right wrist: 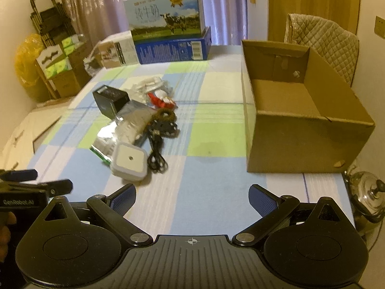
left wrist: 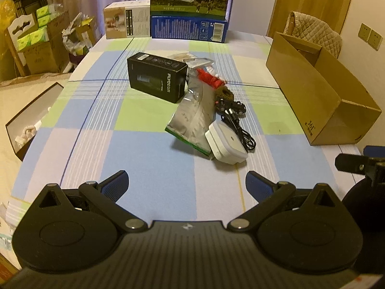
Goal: Organize objects
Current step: 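Move both tools toward the white square light and black cable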
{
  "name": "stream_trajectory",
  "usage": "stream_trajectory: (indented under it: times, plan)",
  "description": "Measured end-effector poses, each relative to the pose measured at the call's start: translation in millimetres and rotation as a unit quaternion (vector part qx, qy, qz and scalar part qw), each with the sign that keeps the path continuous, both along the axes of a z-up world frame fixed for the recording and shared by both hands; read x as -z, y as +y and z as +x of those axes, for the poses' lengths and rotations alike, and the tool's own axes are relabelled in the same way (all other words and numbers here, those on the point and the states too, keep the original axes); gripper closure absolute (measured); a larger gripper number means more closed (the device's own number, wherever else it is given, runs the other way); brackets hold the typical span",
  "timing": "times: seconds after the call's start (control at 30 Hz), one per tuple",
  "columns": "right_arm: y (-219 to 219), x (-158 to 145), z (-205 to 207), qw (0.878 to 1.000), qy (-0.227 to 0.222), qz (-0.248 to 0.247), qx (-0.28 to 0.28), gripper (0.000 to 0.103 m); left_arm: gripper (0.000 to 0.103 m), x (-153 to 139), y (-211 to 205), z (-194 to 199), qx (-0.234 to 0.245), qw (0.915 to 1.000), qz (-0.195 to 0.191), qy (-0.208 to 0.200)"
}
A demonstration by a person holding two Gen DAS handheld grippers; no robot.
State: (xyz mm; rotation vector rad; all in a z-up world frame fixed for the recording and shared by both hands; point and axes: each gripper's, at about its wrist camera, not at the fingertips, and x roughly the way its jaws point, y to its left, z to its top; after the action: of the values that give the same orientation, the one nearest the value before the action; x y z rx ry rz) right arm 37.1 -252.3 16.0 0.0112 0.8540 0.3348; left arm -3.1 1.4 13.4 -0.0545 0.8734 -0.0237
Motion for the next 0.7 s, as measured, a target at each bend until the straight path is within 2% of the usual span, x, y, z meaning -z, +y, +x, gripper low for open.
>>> stream_trajectory:
  times: [0.17, 0.33, 0.4, 0.53, 0.7]
  plan:
    - [5.4, 1.8, 6.0, 1.0, -0.004, 0.014, -0.005, 0.017, 0.001, -5.7, -8.3, 5.6, 0.015, 0.9996, 0.02, -0.014]
    - [2.1, 13.8, 16.8, 1.0, 0.009, 0.023, -0.011, 0.026, 0.003, 1.6, -22.0, 15.1, 0.032, 0.9989, 0.026, -0.022]
    - [0.2, 19.6, 22.6, 0.999, 0.017, 0.028, -0.015, 0.031, 0.008, 7.8, -30.7, 18.1, 0.041, 0.9978, 0.039, -0.034]
    - [0.3, 29.7, 34.0, 0.999, 0.023, 0.028, -0.032, 0.035, 0.015, 25.7, -45.5, 28.2, 0.057, 0.9964, 0.054, -0.033]
    - [-0.4, 44.5, 52.7, 0.997, 0.039, 0.035, -0.047, 0.039, 0.015, 51.6, -66.2, 41.1, 0.072, 0.9939, 0.075, -0.035]
